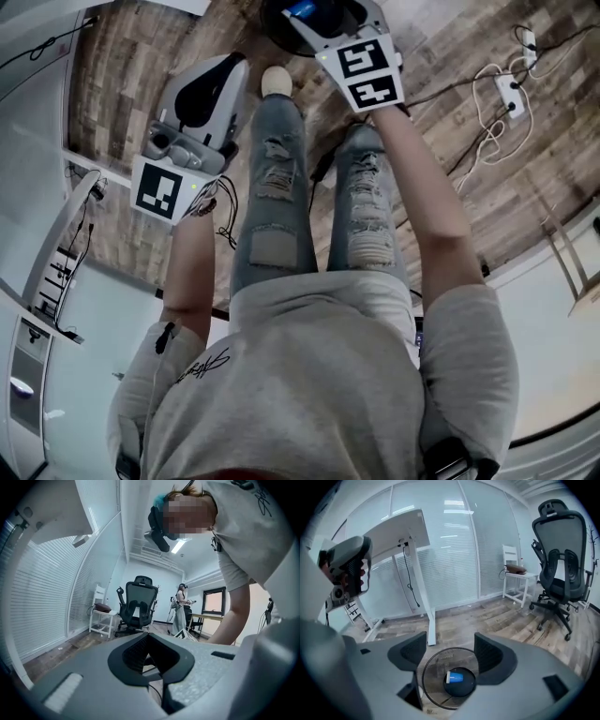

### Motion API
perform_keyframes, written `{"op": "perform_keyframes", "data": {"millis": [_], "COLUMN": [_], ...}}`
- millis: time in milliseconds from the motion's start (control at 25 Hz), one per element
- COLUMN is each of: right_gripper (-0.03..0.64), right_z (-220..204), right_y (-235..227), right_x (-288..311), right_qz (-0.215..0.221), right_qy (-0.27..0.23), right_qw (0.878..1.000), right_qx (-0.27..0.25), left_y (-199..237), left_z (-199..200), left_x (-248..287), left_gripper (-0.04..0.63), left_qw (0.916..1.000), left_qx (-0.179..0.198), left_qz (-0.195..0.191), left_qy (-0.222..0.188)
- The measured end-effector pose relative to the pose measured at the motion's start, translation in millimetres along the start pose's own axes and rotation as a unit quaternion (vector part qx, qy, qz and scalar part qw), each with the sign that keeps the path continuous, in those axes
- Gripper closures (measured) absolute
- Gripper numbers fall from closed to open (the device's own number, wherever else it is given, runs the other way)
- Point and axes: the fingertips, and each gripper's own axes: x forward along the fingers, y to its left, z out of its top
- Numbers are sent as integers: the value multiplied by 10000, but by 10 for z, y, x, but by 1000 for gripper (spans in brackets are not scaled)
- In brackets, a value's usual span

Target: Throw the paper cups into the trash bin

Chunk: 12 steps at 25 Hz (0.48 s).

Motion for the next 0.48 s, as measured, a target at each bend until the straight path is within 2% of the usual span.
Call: {"op": "perform_keyframes", "data": {"millis": [280, 480], "right_gripper": [305, 305], "right_z": [705, 971], "right_y": [78, 196], "right_x": [-646, -990], "right_qz": [-4, 44], "right_qy": [-674, -945], "right_qw": [9977, 9955], "right_qx": [-48, 5], "left_y": [-191, -297], "left_z": [402, 669], "left_x": [13, 36], "left_gripper": [595, 595], "left_qw": [9999, 9995], "left_qx": [161, 237], "left_qz": [-13, -40], "left_qy": [-55, -209]}}
